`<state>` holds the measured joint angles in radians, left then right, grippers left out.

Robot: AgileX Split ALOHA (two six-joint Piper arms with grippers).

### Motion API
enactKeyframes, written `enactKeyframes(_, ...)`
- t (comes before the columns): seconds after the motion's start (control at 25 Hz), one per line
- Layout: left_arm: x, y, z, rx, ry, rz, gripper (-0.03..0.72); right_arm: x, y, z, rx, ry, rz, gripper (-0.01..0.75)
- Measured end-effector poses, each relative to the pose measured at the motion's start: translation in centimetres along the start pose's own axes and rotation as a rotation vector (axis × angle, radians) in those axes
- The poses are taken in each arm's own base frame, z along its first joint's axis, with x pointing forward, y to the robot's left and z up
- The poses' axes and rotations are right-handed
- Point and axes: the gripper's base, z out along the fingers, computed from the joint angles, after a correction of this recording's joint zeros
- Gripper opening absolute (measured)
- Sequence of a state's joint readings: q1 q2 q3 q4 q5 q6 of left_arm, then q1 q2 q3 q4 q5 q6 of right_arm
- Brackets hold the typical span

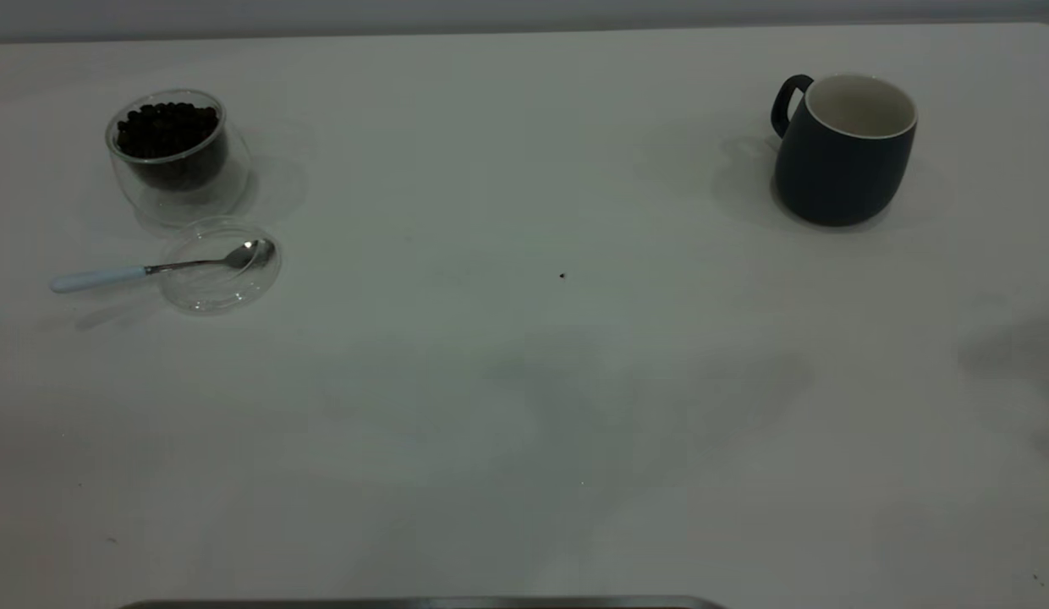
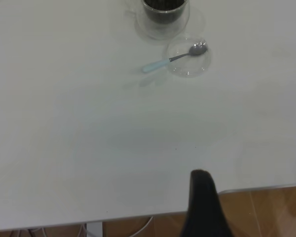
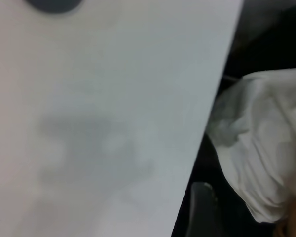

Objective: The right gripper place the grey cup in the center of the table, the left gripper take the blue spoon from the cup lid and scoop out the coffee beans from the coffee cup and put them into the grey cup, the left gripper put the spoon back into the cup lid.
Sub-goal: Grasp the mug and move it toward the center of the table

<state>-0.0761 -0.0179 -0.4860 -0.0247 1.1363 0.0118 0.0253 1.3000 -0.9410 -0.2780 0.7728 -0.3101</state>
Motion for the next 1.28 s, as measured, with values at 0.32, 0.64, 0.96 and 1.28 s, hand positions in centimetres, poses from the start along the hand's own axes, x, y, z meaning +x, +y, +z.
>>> enactKeyframes(0.32, 0.0, 0.0, 0.0, 0.0, 0.0, 0.0, 0.582, -7.3, -0.4, 13.1, -0.163, 0.195, -0.282, 0.459)
enactKeyframes(0.64, 0.0, 0.0, 0.0, 0.0, 0.0, 0.0, 0.582, -10.0, 0.8, 24.5, -0.324, 0.348, -0.482, 0.459)
enactKeyframes(0.96, 0.0, 0.0, 0.0, 0.0, 0.0, 0.0, 0.582, -11.6, 1.5, 29.7, -0.373, 0.296, -0.651, 0.459)
enactKeyframes(1.28, 0.0, 0.0, 0.0, 0.0, 0.0, 0.0, 0.582, -12.5, 1.8, 29.8, -0.408, 0.149, -0.849, 0.459)
